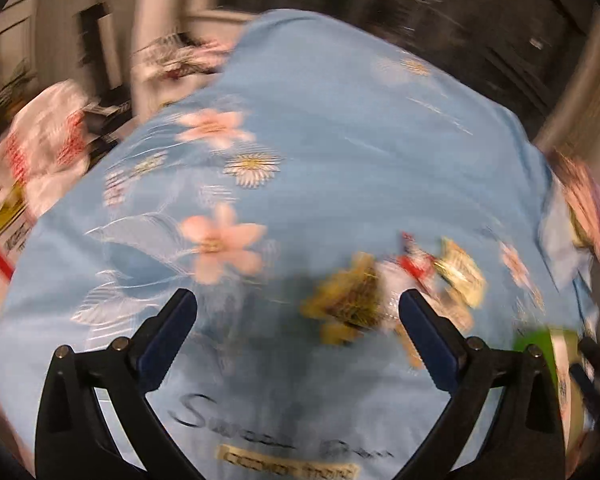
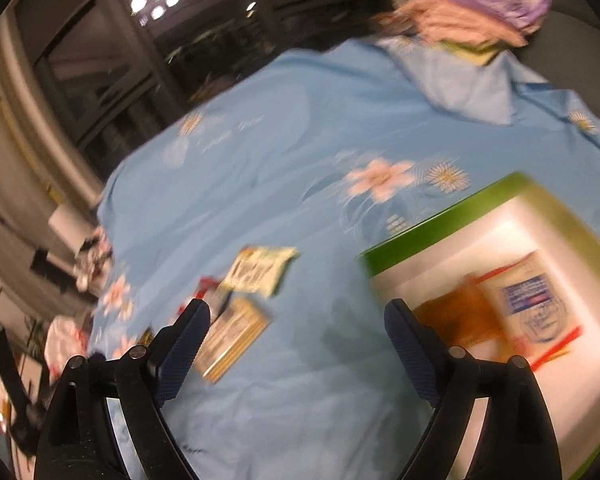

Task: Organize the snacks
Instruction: 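Reach the right gripper to the pile and grasp the dark chocolate wrapper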

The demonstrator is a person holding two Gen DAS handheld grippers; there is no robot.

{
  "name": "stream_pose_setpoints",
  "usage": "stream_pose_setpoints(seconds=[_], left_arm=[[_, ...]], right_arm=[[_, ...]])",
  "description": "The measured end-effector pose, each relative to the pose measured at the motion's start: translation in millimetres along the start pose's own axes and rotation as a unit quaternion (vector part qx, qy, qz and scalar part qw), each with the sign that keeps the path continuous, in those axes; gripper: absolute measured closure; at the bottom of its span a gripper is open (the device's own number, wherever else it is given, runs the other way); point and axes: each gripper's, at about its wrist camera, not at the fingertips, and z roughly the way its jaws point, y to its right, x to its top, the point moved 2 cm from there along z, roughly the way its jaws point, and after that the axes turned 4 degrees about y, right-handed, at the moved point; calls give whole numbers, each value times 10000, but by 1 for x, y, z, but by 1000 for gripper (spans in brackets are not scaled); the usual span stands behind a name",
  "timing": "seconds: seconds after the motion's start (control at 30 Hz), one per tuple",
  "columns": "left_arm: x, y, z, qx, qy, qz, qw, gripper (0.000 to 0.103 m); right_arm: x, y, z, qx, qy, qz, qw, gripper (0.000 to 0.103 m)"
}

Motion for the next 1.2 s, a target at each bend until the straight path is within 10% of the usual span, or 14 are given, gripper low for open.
stream_pose_setpoints(seconds=[0.33, 0.6, 0.73, 1.2], left_arm=[[3, -21, 36, -399, -872, -605, 9936, 3], [-1, -3, 47, -605, -1060, -395, 9917, 6], [-9, 6, 61, -529, -1349, -246, 9891, 16], [-22, 23, 75, -1322, -1884, 64, 9731, 65]], right_arm=[[2, -103, 57, 1336, -1027, -577, 9840, 14], [-12, -170, 123, 1605, -1829, -1099, 9637, 27], [-31, -174, 157, 1556, -2323, -1145, 9533, 49], [-67, -154, 188, 1784, -3139, -805, 9291, 51]])
